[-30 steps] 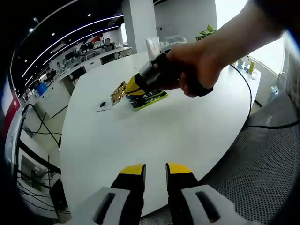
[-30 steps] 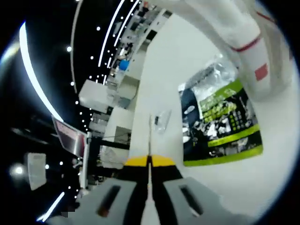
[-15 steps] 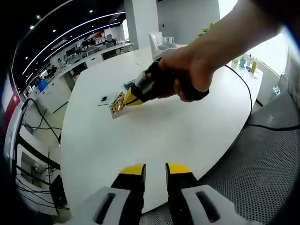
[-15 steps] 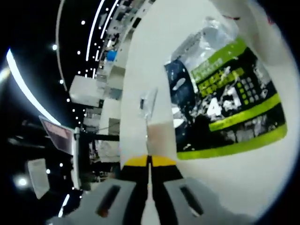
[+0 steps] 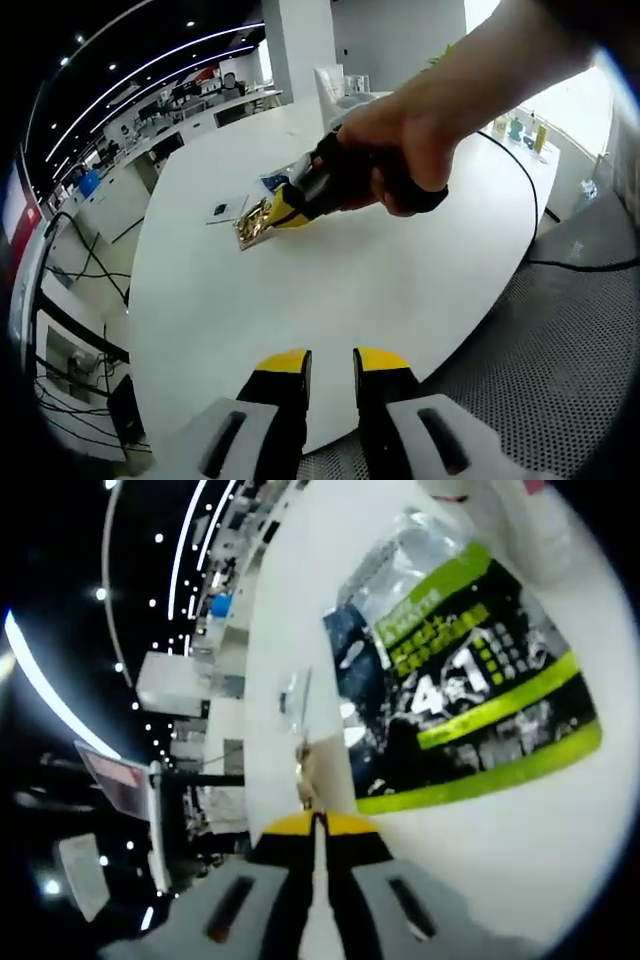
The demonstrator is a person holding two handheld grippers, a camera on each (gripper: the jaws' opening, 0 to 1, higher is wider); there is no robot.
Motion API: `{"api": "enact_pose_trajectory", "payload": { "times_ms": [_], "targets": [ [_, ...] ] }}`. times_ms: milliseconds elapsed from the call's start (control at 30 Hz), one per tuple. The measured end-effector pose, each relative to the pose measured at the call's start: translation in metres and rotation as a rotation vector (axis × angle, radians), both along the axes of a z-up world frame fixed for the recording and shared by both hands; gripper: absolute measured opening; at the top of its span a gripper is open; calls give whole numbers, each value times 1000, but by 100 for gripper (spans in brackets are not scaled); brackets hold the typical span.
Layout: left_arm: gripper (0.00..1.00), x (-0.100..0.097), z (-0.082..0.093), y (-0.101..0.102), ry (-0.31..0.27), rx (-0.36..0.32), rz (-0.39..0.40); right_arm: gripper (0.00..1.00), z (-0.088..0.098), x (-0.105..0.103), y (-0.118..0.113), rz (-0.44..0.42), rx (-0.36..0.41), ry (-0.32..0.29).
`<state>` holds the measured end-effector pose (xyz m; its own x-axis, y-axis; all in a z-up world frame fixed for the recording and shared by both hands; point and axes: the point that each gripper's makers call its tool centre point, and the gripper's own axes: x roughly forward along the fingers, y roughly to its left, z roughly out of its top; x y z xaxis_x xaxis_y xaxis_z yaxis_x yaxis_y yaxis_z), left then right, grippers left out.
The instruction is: Arrange the skincare products in the storage area until every visible bottle or jar stands upright without overlapping.
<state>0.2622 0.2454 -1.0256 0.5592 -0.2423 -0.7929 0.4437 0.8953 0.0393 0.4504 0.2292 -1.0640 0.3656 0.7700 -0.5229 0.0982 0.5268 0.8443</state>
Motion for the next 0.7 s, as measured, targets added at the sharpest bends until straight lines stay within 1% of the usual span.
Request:
{"api": "enact_pose_trajectory", "payload": {
  "times_ms": [167, 233, 333, 400, 567, 700],
  "targets": [
    [18, 0, 0, 1, 1, 2, 0, 6, -2, 1, -3, -19, -12, 0],
    [18, 0, 0, 1, 1, 5, -2, 7, -3, 0, -4, -25, -8, 11],
    [18, 0, 0, 2, 0, 7, 4, 7, -3, 1, -7, -32, -11, 9],
    [18, 0, -1, 2, 2, 8, 3, 8, -1, 1, -7, -61, 12, 26],
    [18, 0, -1, 3, 2, 10, 0, 9, -1, -2, -8, -65, 16, 32],
    [18, 0, -1, 3, 4, 13, 0, 8, 1, -9, -10, -65, 20, 32]
  ]
}}
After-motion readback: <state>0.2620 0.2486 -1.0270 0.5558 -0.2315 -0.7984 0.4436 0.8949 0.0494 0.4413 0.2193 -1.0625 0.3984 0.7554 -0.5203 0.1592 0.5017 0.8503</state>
